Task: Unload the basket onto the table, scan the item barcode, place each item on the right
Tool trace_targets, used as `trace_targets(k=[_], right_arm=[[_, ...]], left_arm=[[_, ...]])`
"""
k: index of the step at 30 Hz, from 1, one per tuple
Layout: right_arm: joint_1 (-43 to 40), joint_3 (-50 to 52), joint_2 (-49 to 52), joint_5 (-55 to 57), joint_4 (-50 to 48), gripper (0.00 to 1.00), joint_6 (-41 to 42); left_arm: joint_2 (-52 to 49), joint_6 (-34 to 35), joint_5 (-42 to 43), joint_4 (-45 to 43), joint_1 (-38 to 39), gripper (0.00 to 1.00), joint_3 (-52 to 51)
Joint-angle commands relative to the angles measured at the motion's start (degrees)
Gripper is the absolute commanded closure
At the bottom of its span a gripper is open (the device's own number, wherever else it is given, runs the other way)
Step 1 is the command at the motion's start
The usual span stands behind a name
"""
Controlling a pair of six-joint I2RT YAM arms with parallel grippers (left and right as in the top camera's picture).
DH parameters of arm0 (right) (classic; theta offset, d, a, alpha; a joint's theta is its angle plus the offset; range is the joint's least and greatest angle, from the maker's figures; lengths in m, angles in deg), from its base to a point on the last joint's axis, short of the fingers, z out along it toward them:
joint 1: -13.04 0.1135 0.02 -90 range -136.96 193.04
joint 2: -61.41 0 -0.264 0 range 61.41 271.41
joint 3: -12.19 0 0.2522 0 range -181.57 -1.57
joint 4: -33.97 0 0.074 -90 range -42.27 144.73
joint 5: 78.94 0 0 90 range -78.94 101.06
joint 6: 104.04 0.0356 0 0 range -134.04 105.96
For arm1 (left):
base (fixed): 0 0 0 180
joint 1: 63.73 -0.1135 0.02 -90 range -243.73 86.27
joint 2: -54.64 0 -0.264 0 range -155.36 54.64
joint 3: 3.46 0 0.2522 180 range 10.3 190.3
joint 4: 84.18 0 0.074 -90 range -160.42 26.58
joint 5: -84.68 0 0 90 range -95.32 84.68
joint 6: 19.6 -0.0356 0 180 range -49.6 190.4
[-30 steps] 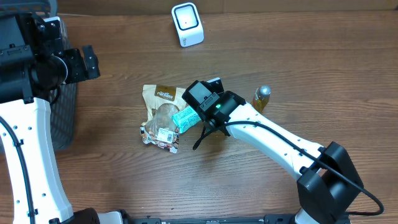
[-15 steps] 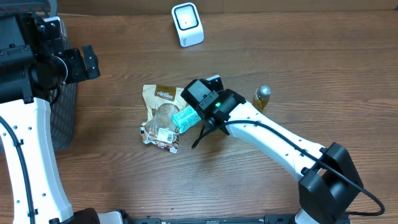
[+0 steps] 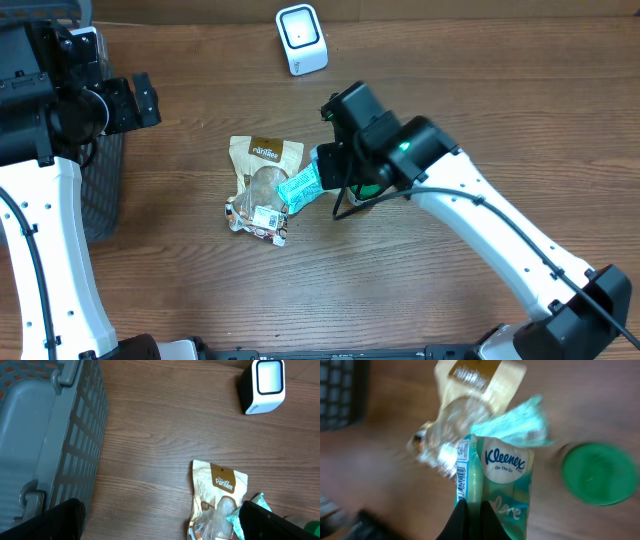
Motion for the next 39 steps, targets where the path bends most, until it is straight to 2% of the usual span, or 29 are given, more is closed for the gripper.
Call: trace_targets(k=[1,8,15,26,33,39], right_arm=[[-1.5,4.2,-0.3,-18.5,-0.3,0.96,-0.2],[-1.3,17.4,-0.4,-30.1,-15.5,0.96,0.4],[-1.3,29.4,-0.4,-27.3,-31.3,0.96,6.3],[2.0,39.7,-0.3,-20.1,-49.0,0.96,16.2],[3.1,42.6,-0.2,-14.5,-52.2,0.96,23.4],[3.1,42.8,0.0,-14.3,-52.5,0.96,24.0]], left_arm=[[-0.1,0.3,-0.1,-0.2,0.1,0.0,0.7],[-0.1,0.3,-0.1,-0.2,0.1,0.0,0.6],[-0.1,0.3,-0.1,-0.2,0.1,0.0,0.6],[-0.1,0.3,-0.1,-0.2,0.1,0.0,0.6],[-0.1,0.3,-0.1,-0.2,0.1,0.01,0.6],[-0.1,0.3,-0.1,-0.2,0.1,0.0,0.6]])
